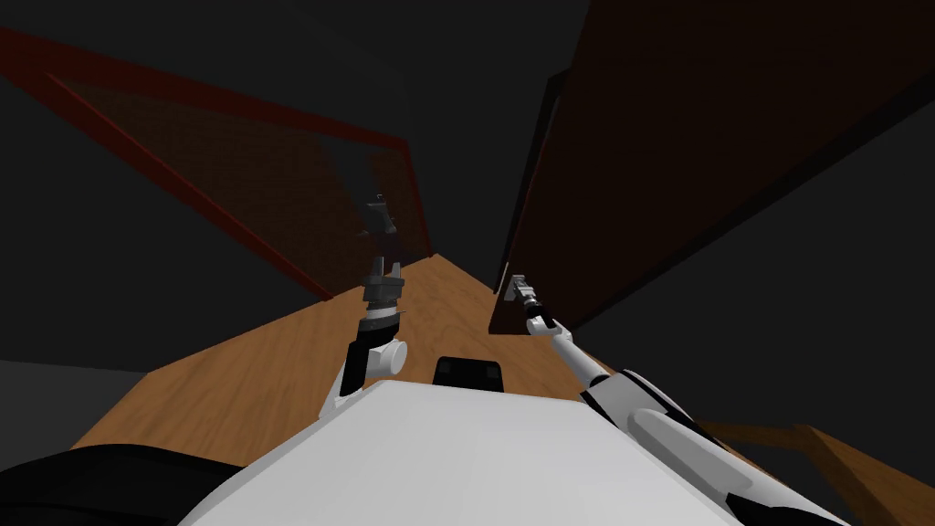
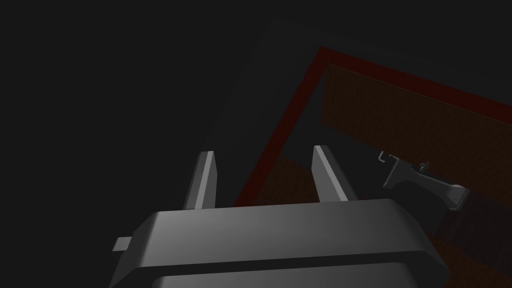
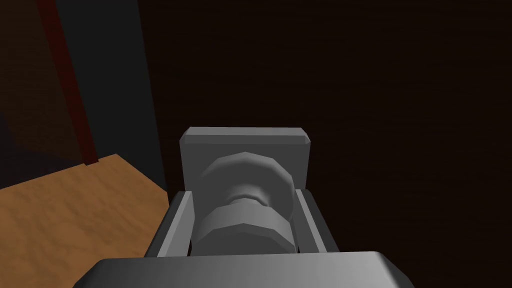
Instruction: Pull the door open
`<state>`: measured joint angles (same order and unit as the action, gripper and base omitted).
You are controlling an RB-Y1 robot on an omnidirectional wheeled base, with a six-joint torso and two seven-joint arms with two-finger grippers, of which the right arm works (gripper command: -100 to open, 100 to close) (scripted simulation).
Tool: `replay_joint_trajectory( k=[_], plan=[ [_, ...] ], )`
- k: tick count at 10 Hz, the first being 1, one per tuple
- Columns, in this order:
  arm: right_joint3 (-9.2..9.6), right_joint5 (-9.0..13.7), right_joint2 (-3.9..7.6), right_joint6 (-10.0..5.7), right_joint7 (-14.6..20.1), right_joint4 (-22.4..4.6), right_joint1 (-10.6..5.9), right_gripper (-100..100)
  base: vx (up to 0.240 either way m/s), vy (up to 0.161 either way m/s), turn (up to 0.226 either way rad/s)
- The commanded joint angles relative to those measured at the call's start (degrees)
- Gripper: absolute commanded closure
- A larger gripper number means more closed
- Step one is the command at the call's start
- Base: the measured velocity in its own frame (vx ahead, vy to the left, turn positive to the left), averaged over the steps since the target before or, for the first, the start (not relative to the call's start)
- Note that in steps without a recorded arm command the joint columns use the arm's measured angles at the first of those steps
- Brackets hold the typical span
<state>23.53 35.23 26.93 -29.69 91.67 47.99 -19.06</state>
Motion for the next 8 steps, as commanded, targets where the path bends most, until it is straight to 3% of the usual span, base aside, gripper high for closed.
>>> replay_joint_trajectory(
  k=[1, 4, 5, 6, 8],
  plan=[
    [1.64, -0.4, 0.70, -0.17, 1.4, 0.8, 0.41, 100, -0.194, -0.141, 0.088],
    [3.82, -0.8, 1.76, -0.45, 3.1, 1.9, 0.69, 100, -0.194, -0.102, 0.055],
    [3.33, -0.8, 1.59, -0.53, 2.8, 1.6, 0.35, 100, -0.086, -0.035, 0.016],
    [4.92, -1.1, 2.48, -1.07, 4.1, 2.3, 0.64, 100, -0.118, -0.059, 0.059],
    [6.35, -1.4, 3.42, -1.62, 5.3, 2.9, 0.86, 100, -0.189, -0.098, 0.071]
  ],
)
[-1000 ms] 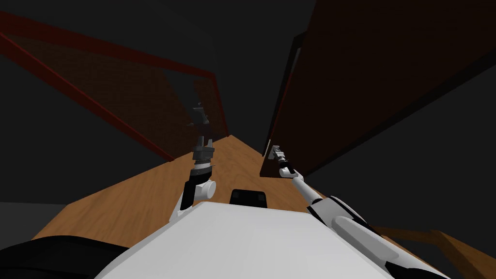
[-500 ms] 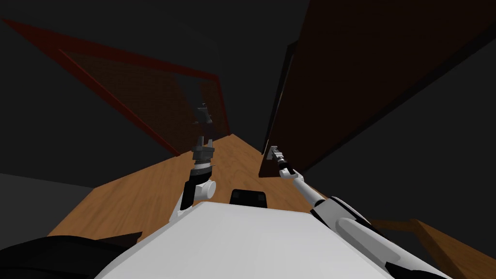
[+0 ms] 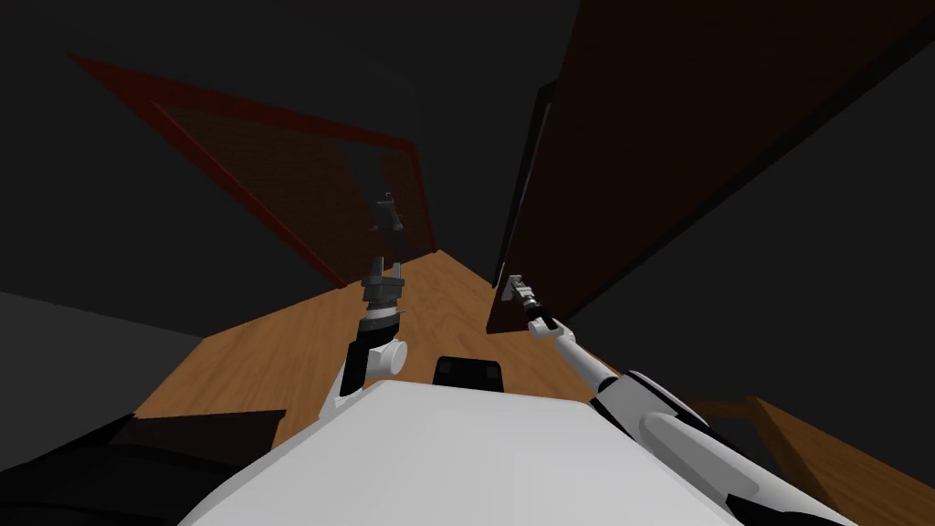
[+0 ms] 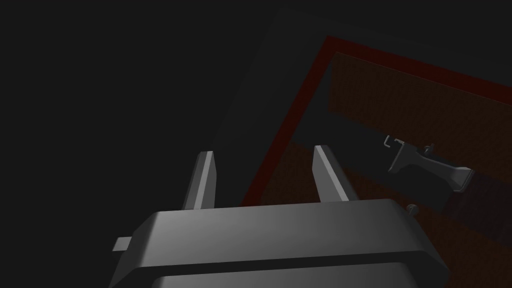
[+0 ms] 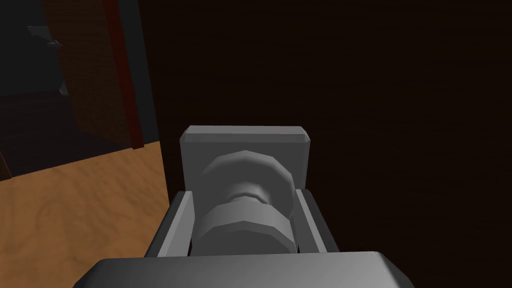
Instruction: Pull the door open
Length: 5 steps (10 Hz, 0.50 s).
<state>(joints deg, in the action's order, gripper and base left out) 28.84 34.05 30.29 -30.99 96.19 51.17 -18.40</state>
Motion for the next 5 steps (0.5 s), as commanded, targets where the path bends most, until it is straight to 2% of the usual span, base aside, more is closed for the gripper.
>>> replay_joint_trajectory(
  k=[1, 3, 5],
  plan=[
    [1.57, -0.4, 0.41, -0.52, 1.2, 0.0, 0.27, 100, -0.161, -0.124, 0.062],
    [3.75, -0.8, 1.84, -1.36, 3.0, 1.1, 0.60, 100, -0.166, -0.138, 0.077],
    [5.24, -1.2, 2.81, -1.93, 4.3, 1.8, 0.81, 100, -0.175, -0.098, 0.051]
  ],
)
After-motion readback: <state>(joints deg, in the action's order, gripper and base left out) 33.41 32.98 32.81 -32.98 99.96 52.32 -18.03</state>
